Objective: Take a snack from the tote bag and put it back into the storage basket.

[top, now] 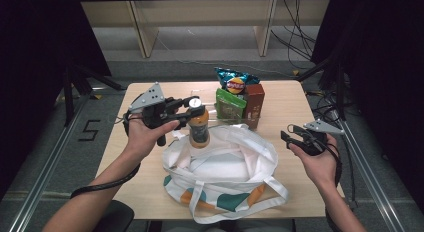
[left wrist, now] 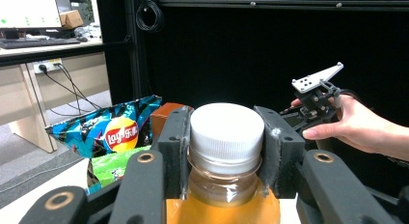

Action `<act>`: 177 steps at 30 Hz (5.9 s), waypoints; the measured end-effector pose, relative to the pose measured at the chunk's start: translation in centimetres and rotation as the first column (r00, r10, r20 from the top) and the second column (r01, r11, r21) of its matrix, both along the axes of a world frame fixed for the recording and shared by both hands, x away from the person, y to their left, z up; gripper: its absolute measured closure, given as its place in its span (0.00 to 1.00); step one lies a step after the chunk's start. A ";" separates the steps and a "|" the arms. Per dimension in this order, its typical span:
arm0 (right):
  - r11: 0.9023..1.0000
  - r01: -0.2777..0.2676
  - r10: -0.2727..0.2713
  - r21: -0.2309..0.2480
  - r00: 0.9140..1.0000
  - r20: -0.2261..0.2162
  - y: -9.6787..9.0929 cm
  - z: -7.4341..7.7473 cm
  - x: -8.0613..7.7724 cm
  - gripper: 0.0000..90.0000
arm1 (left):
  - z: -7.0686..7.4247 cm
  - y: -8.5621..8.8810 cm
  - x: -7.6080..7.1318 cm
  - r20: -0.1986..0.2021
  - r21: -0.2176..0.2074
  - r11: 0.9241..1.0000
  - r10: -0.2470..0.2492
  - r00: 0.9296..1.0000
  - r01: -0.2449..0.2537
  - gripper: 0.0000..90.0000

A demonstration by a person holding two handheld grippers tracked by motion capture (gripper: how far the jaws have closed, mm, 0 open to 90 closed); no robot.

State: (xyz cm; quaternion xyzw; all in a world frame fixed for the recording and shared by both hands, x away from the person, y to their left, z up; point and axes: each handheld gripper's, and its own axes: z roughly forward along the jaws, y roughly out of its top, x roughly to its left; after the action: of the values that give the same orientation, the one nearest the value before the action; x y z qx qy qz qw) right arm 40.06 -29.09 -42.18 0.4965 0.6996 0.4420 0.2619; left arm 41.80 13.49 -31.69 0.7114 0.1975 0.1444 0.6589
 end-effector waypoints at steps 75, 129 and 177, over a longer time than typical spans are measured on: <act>1.000 -0.008 0.008 -0.030 1.000 0.007 -0.2 -0.1 0.2 0.52 | 1.4 0.0 6.6 0.017 -0.010 0.998 0.068 0.998 -0.068 0.65; 1.000 -0.021 0.021 -0.013 1.000 0.005 -0.1 -0.2 0.4 0.52 | -1.0 -0.5 10.9 -0.002 0.040 0.993 0.108 0.994 -0.108 0.65; 1.000 0.003 -0.003 -0.002 1.000 -0.022 -0.1 -0.3 0.2 0.52 | -4.0 -0.2 14.0 -0.035 0.100 0.986 0.141 0.989 -0.137 0.65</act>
State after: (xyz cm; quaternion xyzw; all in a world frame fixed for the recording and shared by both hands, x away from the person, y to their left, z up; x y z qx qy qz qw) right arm 40.25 -29.14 -42.43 0.5020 0.7022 0.4355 0.2553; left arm 55.81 13.33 -35.66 0.7301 0.2531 0.1845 0.6074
